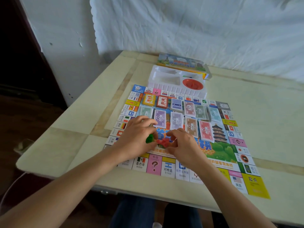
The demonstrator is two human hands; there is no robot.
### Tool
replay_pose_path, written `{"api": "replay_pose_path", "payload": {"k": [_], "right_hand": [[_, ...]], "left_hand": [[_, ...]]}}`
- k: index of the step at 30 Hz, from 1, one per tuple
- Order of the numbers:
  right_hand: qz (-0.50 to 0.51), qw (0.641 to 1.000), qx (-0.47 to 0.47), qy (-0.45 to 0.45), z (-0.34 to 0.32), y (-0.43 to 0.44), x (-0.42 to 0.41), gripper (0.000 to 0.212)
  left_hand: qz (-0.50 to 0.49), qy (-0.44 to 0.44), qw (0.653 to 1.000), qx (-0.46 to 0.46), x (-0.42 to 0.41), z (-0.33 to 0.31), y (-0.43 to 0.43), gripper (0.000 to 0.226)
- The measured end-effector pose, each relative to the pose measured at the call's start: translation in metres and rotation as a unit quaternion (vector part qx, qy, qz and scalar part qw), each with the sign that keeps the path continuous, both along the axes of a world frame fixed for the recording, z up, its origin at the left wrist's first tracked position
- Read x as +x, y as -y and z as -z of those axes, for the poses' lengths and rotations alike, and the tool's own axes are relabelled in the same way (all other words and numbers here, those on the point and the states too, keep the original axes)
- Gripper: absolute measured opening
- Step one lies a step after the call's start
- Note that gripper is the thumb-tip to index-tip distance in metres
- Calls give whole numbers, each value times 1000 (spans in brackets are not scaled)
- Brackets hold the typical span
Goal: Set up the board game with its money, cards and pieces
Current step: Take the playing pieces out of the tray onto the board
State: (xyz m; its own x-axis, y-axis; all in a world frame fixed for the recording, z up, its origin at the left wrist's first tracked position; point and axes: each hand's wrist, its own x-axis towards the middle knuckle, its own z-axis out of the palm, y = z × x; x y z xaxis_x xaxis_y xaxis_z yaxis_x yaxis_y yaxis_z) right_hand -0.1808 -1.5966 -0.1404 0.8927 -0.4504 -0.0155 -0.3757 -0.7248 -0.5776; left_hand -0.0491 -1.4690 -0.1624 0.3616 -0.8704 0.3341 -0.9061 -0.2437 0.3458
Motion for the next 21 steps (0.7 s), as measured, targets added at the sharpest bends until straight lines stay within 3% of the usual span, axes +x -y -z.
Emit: {"api": "replay_pose_path", "payload": {"k": [7, 14, 21], "right_hand": [[2, 999, -28, 42, 6, -2, 5, 27], [-5, 998, -20, 56, 7, -1, 5, 28], [35, 996, 20, 84, -8, 19, -1, 28]], "left_hand": [[-2, 32, 999, 2, -3, 2, 9, 15], [3, 32, 999, 10, -1, 0, 12, 21], [14, -89, 995, -30, 18, -21, 20, 13]]}}
